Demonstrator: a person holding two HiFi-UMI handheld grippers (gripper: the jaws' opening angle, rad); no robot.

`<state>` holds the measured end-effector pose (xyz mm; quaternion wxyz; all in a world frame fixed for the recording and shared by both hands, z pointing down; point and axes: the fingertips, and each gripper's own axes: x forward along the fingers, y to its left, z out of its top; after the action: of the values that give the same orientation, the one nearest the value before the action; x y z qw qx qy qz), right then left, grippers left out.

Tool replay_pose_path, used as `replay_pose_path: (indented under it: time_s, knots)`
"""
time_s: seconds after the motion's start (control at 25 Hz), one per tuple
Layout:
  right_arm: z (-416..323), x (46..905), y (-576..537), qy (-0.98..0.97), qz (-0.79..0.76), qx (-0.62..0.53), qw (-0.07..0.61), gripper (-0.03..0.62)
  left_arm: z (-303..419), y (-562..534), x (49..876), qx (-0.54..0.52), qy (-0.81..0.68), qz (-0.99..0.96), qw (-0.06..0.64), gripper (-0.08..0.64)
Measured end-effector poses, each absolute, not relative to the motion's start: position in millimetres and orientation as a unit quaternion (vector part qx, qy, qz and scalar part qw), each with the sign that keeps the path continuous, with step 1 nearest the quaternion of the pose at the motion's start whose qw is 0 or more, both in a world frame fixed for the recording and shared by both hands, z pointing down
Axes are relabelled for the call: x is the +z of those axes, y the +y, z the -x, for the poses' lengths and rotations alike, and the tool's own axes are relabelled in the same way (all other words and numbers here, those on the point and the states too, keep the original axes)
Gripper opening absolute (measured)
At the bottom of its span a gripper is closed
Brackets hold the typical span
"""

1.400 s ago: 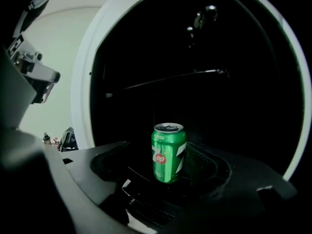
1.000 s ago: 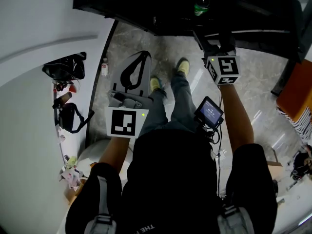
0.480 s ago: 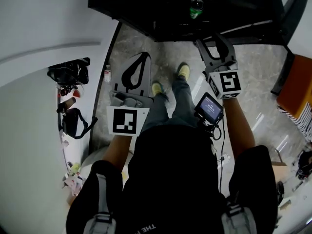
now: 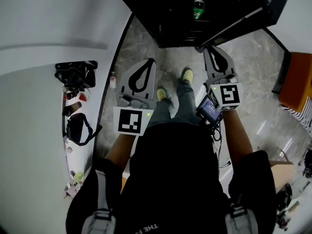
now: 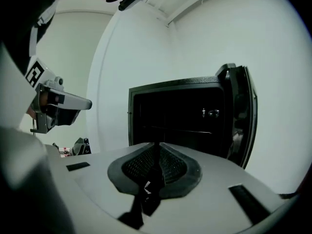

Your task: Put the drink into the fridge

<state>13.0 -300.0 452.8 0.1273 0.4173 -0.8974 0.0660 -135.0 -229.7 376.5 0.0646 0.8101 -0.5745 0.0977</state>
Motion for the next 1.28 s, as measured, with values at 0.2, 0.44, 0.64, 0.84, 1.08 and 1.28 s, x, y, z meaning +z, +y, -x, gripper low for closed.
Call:
replay_pose_path:
  time_s: [0.2,0.44,0.64,0.84,1.08,1.28]
  knots:
    - [-9.0,421.0,-265.6,-0.890,-0.434,0.066,0.123,0.032,147.9,-200.8,362.6,0.097,-0.559,-0.822,0.048,0.012]
    - [2.2,394.1,-230.7,-0.894,-0.426,0.071,0.117,0.031,155.7,-179.9,349.2,0.090,-0.549,-0.830,0.038,0.012]
    - [17.0,385.8,-201.3,-0.897,-0.414,0.093,0.127,0.031,159.4,-167.3,337.3,0.077,-0.539,-0.839,0.027,0.012]
    - [21.4,379.7,-184.8,-0.892,-0.422,0.095,0.132,0.031,165.4,-154.7,332.7,0.070,-0.531,-0.844,0.030,0.012]
    - [24.3,380.1,-162.8,-0.890,-0.424,0.099,0.137,0.031,170.0,-138.2,334.8,0.071,-0.519,-0.851,0.038,0.012]
    - [20.6,379.3,-156.1,-0.883,-0.433,0.102,0.149,0.031,168.1,-131.0,336.4,0.074,-0.519,-0.851,0.041,0.012]
